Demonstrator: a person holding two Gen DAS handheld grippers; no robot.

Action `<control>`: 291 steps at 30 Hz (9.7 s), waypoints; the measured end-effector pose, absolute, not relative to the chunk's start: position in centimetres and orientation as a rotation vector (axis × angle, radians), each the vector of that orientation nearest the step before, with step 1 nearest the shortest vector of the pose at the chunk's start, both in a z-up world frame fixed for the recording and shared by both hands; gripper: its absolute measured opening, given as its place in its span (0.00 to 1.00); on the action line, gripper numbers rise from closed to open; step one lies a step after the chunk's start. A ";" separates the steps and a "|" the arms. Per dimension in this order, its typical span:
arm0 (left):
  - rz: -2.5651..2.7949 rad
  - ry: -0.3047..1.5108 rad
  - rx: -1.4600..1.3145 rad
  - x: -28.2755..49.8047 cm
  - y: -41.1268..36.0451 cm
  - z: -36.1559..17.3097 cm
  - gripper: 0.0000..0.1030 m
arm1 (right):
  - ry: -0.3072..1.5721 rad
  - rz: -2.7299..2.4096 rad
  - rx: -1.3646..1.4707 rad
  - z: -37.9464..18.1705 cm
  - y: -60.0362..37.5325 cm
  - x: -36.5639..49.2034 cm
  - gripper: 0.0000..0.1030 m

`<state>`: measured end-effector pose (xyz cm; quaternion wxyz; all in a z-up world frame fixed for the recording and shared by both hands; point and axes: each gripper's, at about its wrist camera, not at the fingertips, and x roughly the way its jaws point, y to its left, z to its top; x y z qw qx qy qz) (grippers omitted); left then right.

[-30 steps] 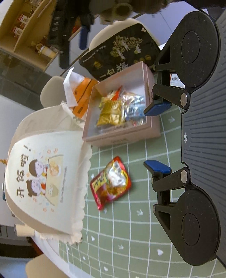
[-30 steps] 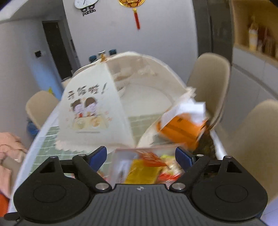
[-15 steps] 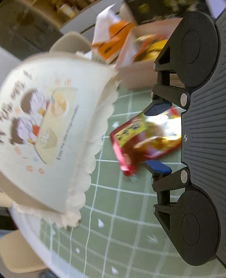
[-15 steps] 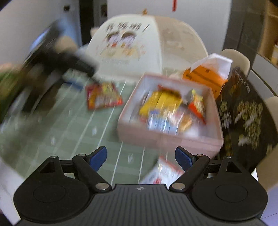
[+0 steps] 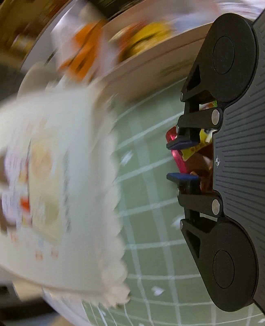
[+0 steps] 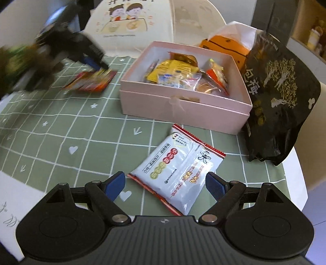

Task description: Organize snacks

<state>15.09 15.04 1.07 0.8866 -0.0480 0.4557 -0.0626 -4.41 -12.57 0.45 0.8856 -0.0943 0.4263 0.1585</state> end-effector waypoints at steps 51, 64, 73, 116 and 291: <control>-0.083 0.946 -0.503 0.7 14.1 0.8 0.35 | 0.775 0.171 -0.129 -0.1 -11.5 -4.0 0.84; -0.255 1.005 -0.386 1.1 7.9 0.8 0.40 | 0.831 0.352 -0.080 -1.0 -10.4 -5.3 0.62; -0.253 1.005 -0.276 -0.3 5.5 2.8 0.41 | 0.824 0.359 -0.113 -0.9 -10.5 -5.7 0.63; -0.374 1.014 0.262 1.3 -10.3 1.9 0.79 | 0.844 -0.034 0.079 -3.2 -21.6 -12.0 0.91; -0.279 0.692 -0.331 13.5 0.9 10.9 0.77 | 0.783 0.233 0.042 3.2 -20.0 -6.3 0.67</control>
